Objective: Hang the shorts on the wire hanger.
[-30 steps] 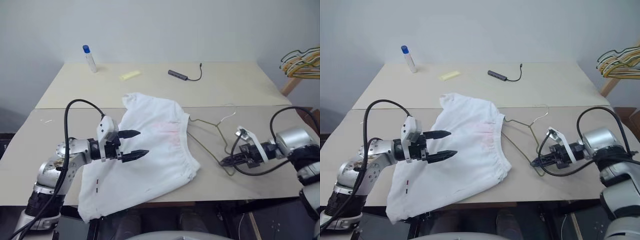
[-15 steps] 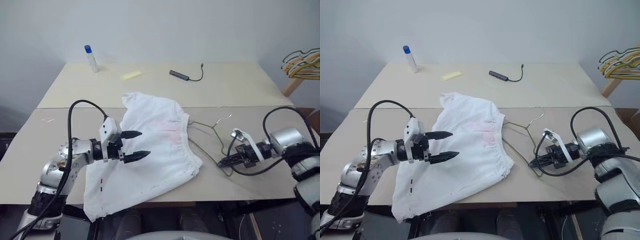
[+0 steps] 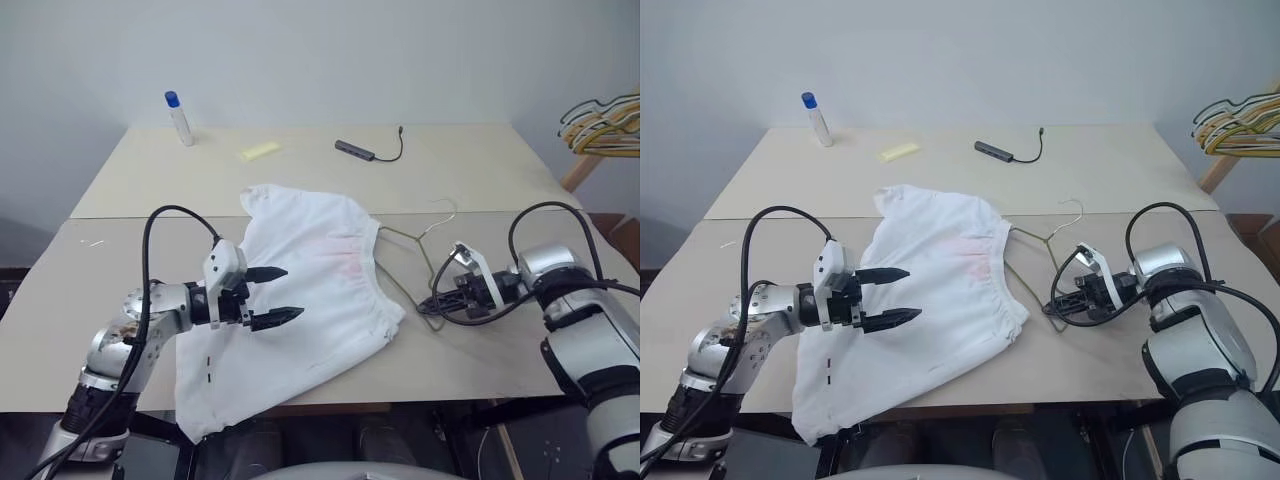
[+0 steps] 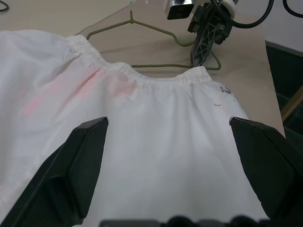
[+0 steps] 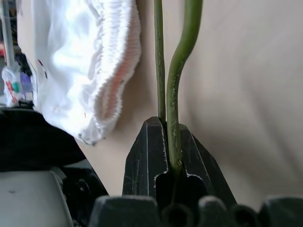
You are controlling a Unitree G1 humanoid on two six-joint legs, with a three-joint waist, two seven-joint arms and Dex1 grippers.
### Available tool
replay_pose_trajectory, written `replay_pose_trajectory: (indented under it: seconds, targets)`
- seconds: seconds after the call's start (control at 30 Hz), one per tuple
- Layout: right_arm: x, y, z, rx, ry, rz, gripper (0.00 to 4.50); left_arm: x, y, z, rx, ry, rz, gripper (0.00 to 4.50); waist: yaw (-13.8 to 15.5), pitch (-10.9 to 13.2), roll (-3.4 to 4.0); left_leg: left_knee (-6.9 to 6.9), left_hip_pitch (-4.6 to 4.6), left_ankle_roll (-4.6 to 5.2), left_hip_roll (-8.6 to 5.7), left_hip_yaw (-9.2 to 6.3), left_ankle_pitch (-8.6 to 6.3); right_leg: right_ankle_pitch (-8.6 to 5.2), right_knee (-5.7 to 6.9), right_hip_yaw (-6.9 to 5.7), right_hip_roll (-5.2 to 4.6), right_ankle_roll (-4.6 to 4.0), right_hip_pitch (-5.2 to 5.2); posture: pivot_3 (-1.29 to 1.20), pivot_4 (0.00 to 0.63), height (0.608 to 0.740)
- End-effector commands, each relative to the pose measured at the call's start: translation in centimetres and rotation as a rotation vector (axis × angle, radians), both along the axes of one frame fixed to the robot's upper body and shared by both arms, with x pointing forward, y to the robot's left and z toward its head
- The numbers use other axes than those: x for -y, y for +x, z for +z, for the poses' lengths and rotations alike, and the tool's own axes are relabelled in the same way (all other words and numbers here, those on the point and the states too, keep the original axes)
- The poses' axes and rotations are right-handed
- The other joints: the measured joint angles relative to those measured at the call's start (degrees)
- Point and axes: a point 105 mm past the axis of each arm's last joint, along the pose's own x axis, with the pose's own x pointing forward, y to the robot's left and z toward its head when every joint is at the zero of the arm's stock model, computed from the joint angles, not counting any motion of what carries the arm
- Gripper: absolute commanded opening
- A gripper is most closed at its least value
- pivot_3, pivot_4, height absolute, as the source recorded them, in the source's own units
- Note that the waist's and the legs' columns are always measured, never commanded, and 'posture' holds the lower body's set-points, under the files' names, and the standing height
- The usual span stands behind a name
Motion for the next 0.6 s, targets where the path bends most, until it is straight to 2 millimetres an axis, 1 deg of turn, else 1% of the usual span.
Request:
replay_pose_trajectory:
  seconds: [0.03,0.1,0.23,0.27,0.37,0.4,0.47,0.5,0.53,0.6]
  targets:
    - [-0.2,0.9,1.7,0.083,0.053,0.022,0.00,0.4,0.1,1.0,0.057,-0.006,-0.005,4.46,0.0,0.0,0.00,0.00,-0.02,0.00,0.00,-0.01,0.00,0.00,-0.01,-0.01,-0.01,0.00,-0.01,0.04,0.000,0.740]
    - [-0.2,1.2,2.0,0.129,0.056,0.044,0.00,0.4,0.2,1.0,0.059,-0.005,-0.001,4.46,0.1,0.0,0.00,0.00,-0.04,0.00,-0.01,-0.02,0.00,0.00,-0.01,-0.01,-0.02,0.00,-0.02,0.04,0.000,0.740]
    - [-0.3,2.2,2.6,0.366,-0.016,0.153,0.00,0.2,0.3,1.0,0.065,-0.005,0.010,4.46,0.1,0.0,0.01,0.00,-0.01,0.00,-0.01,-0.02,0.00,0.00,0.02,-0.01,-0.02,0.00,-0.01,0.04,0.000,0.740]
    - [-0.4,2.2,2.8,0.433,-0.031,0.198,0.00,0.1,0.4,1.1,0.070,-0.003,0.014,4.46,0.1,0.0,0.01,0.00,-0.02,0.00,0.00,-0.03,0.00,0.00,0.02,-0.01,-0.01,0.00,-0.01,0.04,0.000,0.740]
    - [-1.4,1.5,4.5,0.637,-0.032,0.321,0.00,-0.4,0.8,1.8,0.091,-0.006,0.027,4.46,0.2,0.0,0.02,0.00,-0.08,0.00,0.00,-0.06,0.00,0.00,0.00,-0.03,-0.01,0.01,-0.04,0.03,0.000,0.740]
    - [-1.7,1.3,5.0,0.696,-0.032,0.347,0.00,-0.6,1.1,2.3,0.112,-0.014,0.032,4.46,0.3,0.0,0.02,0.00,-0.10,0.00,-0.01,-0.08,0.00,0.00,-0.01,-0.03,-0.02,0.01,-0.05,0.03,0.000,0.740]
    - [-2.6,0.5,6.1,0.812,-0.024,0.400,0.00,-1.3,2.1,5.2,0.189,-0.089,0.053,4.46,0.4,0.0,0.02,0.00,-0.10,0.00,-0.01,-0.08,0.00,0.00,0.00,-0.03,-0.03,0.02,-0.05,0.02,0.000,0.740]
    - [-2.9,0.1,6.5,0.852,-0.020,0.414,0.00,-1.6,2.3,6.3,0.215,-0.118,0.060,4.46,0.5,0.0,0.01,0.00,-0.11,0.00,0.00,-0.10,0.00,0.00,0.00,-0.05,-0.02,0.01,-0.05,0.02,0.000,0.740]
    - [-3.2,-0.2,6.8,0.875,-0.016,0.422,0.00,-1.9,2.8,7.8,0.245,-0.160,0.072,4.46,0.6,0.0,0.01,0.01,-0.11,0.00,0.00,-0.12,0.00,0.00,0.00,-0.08,-0.02,0.01,-0.05,0.02,0.000,0.740]
    - [-3.8,-0.6,7.2,0.894,-0.015,0.415,0.00,-2.9,3.5,11.6,0.315,-0.252,0.085,4.46,0.5,0.0,0.01,0.02,-0.06,0.00,0.00,-0.12,0.00,0.00,0.00,-0.08,-0.01,0.02,-0.01,0.02,0.000,0.740]
